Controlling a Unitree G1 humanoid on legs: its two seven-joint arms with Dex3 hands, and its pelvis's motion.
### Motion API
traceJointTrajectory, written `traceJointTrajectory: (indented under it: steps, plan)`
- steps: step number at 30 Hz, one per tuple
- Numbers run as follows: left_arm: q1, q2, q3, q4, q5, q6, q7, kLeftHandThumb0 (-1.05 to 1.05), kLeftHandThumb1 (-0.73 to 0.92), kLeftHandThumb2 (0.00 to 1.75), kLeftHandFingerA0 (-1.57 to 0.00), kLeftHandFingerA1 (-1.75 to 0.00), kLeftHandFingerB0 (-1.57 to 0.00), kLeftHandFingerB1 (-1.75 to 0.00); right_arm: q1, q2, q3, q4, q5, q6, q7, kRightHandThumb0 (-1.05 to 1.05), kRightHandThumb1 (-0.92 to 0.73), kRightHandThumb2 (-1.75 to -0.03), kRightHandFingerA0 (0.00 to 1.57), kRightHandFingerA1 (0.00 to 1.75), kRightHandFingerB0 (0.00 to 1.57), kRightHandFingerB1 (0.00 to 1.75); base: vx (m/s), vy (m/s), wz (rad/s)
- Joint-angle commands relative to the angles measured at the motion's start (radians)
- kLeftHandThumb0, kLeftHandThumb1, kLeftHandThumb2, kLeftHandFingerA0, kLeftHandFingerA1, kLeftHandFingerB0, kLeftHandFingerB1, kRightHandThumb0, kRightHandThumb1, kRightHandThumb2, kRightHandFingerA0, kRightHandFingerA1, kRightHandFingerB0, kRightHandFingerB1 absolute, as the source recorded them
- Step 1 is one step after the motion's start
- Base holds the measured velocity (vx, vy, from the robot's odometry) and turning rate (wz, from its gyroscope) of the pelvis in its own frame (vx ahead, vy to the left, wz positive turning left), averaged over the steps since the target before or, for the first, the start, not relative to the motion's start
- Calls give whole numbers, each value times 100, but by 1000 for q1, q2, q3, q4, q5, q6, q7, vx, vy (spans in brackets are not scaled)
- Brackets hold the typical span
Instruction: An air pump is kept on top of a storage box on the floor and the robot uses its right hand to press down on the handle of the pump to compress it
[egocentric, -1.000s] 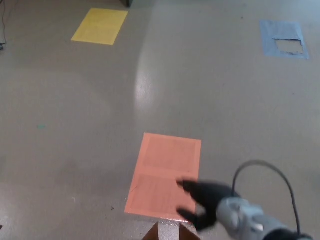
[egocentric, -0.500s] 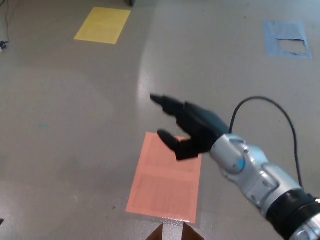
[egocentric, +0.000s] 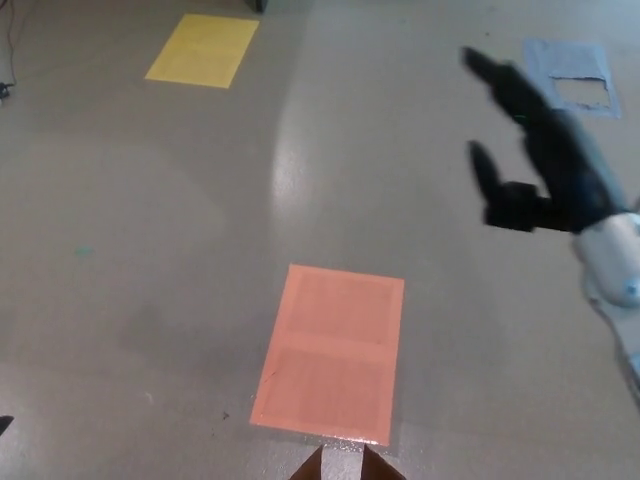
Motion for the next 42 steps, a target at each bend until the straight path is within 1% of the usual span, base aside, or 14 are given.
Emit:
traceJointTrajectory:
  steps: [1, 5, 6, 12, 13, 22, 23, 29, 30, 32, 34, 40, 41, 42]
  plan:
    - [-1, 21, 3, 13, 2, 11, -6, -57, 76, 63, -25, -33, -23, -29, 139, 14, -302, 277, 235, -186, -200, -68, -89, -67, 18, 32, 22, 30, 0, 0, 0]
    - [10, 12, 2, 13, 2, 16, -2, -56, 76, 63, -25, -32, -23, -29, 157, -4, -259, 481, 115, -175, -281, -63, -89, -67, 24, 33, 25, 31, 0, 0, 0]
    - [11, 9, 4, 13, 0, 15, 1, -56, 76, 64, -25, -32, -23, -29, 152, -9, -250, 514, 101, -169, -291, -30, -58, -111, 7, 49, 7, 47, 0, 0, 0]
    - [9, 18, 15, 12, -9, 5, -4, -56, 78, 63, -25, -33, -21, -29, 85, -2, -201, 729, 70, -105, -262, -30, -59, -110, 6, 48, 6, 47, 0, 0, 0]
    - [3, 18, 18, 12, -12, 9, -5, -55, 77, 64, -23, -32, -21, -29, 75, -1, -190, 755, 62, -80, -253, -61, -85, -68, 20, 30, 22, 30, 0, 0, 0]
    - [-31, 29, 32, 8, -17, 25, -9, -57, 79, 64, -22, -32, -19, -28, 40, -5, -110, 907, 18, 96, -171, -33, -59, -112, 0, 46, 0, 46, 0, 0, 0]
    - [-35, 29, 41, 8, -24, 20, -11, -55, 78, 64, -23, -33, -20, -29, 36, -16, -108, 919, 26, 123, -116, -77, -80, -107, 7, 26, 7, 26, 0, 0, 0]
    - [-40, 28, 46, 9, -16, 24, -4, -55, 78, 64, -21, -31, -20, -29, 18, -42, -61, 935, 20, 122, -43, -78, -84, -108, 7, 22, 7, 20, 0, 0, 0]
    - [-33, 27, 43, 8, -13, 22, -4, -30, 55, 106, -7, -51, -6, -49, 20, -44, -52, 936, 19, 119, -43, -77, -82, -107, 8, 26, 8, 23, 0, 0, 0]
    - [-22, 23, 47, 9, -18, 16, -6, -30, 56, 107, -6, -51, -6, -49, 22, -45, -38, 936, 17, 118, -40, -79, -84, -110, 8, 25, 8, 21, 0, 0, 0]
    - [-14, 22, 53, 13, -24, 13, -15, -55, 78, 64, -20, -32, -19, -29, 20, -45, -24, 937, 15, 128, -27, -78, -84, -109, 8, 26, 7, 21, 0, 0, 0]
    - [-1, 20, 49, 13, -20, 10, -18, -55, 78, 65, -21, -32, -19, -29, 31, -46, 6, 940, 7, 140, -5, -76, -86, -109, 7, 23, 7, 21, 0, 0, 0]
    - [1, 20, 49, 13, -21, 9, -21, -30, 55, 106, -6, -51, -6, -49, 34, -47, 8, 940, 9, 140, -4, -76, -86, -110, 7, 24, 7, 21, 0, 0, 0]
    - [1, 20, 50, 13, -22, 9, -23, -56, 78, 64, -20, -32, -18, -29, 34, -47, 13, 940, 8, 141, -3, -77, -87, -111, 7, 23, 7, 21, 0, 0, 0]
